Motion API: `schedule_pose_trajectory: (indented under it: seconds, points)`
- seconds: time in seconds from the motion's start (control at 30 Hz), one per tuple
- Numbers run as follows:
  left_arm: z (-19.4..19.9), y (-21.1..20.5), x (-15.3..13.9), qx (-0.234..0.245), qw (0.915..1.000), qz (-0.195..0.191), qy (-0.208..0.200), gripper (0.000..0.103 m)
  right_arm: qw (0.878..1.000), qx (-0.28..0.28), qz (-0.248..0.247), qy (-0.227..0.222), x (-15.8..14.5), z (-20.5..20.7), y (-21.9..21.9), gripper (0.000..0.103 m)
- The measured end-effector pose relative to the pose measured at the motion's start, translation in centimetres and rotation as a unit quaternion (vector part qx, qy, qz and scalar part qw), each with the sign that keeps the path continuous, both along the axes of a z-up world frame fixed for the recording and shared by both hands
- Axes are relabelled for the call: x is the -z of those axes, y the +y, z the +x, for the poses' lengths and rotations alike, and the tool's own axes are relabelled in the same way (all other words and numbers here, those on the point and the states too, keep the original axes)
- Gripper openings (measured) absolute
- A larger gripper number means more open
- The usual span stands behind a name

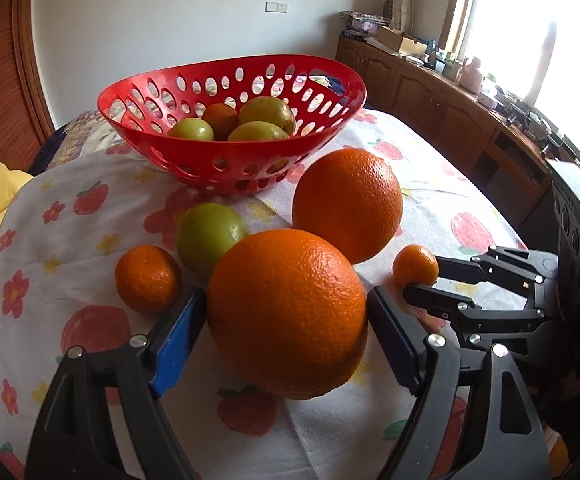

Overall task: Organize fruits
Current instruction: 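Grasp the large orange with the left tool while the right tool grasps a small tangerine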

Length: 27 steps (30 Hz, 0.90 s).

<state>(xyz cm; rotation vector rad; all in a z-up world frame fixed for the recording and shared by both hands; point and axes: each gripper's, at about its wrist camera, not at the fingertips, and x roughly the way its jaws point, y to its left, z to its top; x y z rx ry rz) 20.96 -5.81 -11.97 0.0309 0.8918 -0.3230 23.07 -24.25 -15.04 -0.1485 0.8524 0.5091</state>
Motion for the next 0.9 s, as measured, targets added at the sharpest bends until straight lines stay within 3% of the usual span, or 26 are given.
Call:
schedule_pose_trajectory:
  seconds: [0.43,0.9]
  points:
    - [0.7,0.6,0.1,0.02,0.9995,-0.02,0.011,0.084,1.0,-0.014,-0.011,-0.002,-0.1,-0.1,0.6,0.033]
    - [-1.8,1.5,-0.3,0.025,0.9997,-0.004,0.006,0.078,1.0,-0.001,0.012,0.002,-1.1,-0.5,0.4,0.033]
